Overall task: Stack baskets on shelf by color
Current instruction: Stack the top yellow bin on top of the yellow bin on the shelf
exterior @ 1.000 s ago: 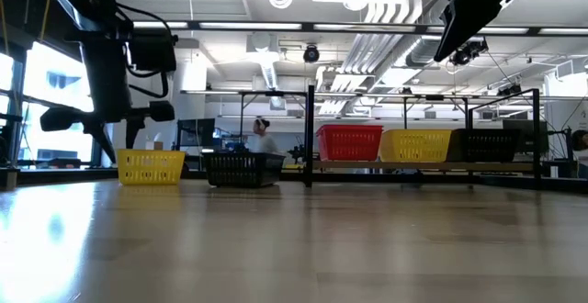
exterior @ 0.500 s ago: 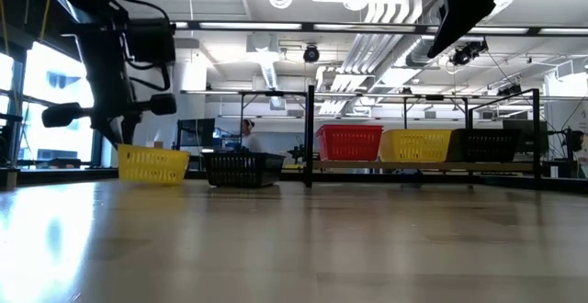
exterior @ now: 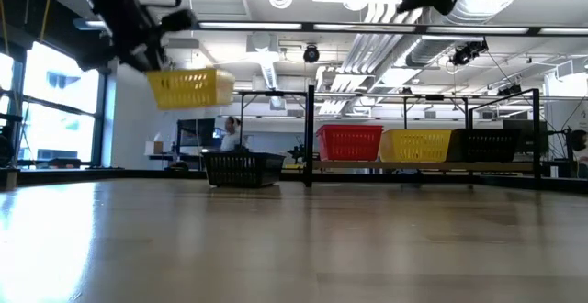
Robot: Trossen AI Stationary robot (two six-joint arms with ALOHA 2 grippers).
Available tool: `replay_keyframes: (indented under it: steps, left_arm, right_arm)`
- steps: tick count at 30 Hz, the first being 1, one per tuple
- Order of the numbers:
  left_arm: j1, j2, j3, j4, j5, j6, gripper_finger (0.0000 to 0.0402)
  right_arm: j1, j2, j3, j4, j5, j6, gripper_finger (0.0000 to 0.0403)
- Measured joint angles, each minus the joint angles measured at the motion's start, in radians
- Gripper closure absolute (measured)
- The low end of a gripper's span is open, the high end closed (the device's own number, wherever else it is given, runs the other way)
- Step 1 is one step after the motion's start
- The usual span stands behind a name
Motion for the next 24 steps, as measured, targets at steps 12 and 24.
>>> replay_keyframes:
  steps: [12, 24]
  left_arm:
    - [-0.267, 0.128, 0.246, 0.005, -0.099, 0.023, 0.0401]
    - [-0.399, 0.385, 0.39, 0.008, -0.115, -0.051, 0.0401]
  right_arm:
    - [0.125, 0.0, 0.0, 0.333, 0.0, 0.06, 0.0295]
    - [0.166, 0.036, 0.001, 0.492, -0.016, -0.063, 0.0295]
